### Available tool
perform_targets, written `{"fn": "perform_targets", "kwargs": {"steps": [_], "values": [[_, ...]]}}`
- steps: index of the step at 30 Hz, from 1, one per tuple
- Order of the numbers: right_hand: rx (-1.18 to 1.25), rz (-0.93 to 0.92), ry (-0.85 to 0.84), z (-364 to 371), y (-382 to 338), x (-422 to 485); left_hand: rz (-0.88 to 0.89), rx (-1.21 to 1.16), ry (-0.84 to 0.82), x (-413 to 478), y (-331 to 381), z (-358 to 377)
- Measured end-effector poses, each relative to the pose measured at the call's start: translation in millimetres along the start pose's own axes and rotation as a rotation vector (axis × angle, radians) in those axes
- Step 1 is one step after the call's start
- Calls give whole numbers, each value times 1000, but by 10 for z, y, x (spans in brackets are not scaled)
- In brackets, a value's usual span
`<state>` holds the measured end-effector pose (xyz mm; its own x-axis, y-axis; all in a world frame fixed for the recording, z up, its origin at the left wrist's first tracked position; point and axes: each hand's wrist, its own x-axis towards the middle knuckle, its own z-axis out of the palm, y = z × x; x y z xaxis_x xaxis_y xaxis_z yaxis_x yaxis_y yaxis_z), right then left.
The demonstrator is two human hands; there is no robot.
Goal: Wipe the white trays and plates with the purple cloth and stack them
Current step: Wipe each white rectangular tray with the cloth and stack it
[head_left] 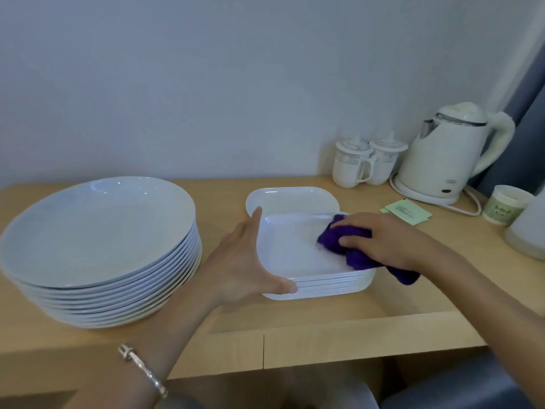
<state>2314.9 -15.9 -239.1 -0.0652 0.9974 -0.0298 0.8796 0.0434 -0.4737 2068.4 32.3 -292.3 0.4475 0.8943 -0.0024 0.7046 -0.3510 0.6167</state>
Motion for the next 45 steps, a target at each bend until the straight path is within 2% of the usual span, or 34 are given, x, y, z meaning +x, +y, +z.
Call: {"fn": "perform_targets", "kwargs": {"steps": [4, 6, 8, 11, 14, 16, 19, 21, 24, 26, 28, 30, 32, 34, 37, 40, 45], "values": [[-242, 117, 266, 461, -271, 373, 3, -4, -5, 12, -11, 18], [-274, 44, 289, 765, -563, 486, 25, 0, 3, 30, -14, 44], [-247, -124, 258, 908, -799, 470, 10, -8, 17, 21, -25, 38], [-9, -261, 131, 778, -841, 272, 6, -40, 38, -7, -60, 15], [134, -273, -84, 502, -609, 111, 26, -22, 43, -2, -91, -2], [93, -245, -110, 333, -409, 59, 44, 63, 11, 0, -87, -12], [33, -133, -2, 159, -155, -19, 9, 259, -48, -91, -3, -40], [75, -71, 128, 94, -47, -32, 41, 399, -8, -173, 65, -17], [294, -67, 340, 6, -49, -30, 181, 540, 126, -227, 108, 31], [484, -83, 459, -72, -119, -52, 196, 597, 95, -227, 129, -16], [648, -128, 541, -159, -213, -81, 164, 494, -25, -239, 167, -98], [759, -179, 610, -268, -336, -126, 101, 213, -40, -255, 242, -202], [743, -244, 702, -381, -462, -177, 59, -69, 94, -226, 299, -268], [680, -313, 778, -466, -565, -230, 68, -195, 240, -134, 327, -278], [651, -360, 805, -470, -653, -256, 61, -322, 469, 24, 397, -257], [568, -310, 749, -291, -632, -160, -45, -368, 545, 172, 400, -208], [429, -211, 564, 177, -554, 128, -205, -123, 467, 223, 232, -60]]}}
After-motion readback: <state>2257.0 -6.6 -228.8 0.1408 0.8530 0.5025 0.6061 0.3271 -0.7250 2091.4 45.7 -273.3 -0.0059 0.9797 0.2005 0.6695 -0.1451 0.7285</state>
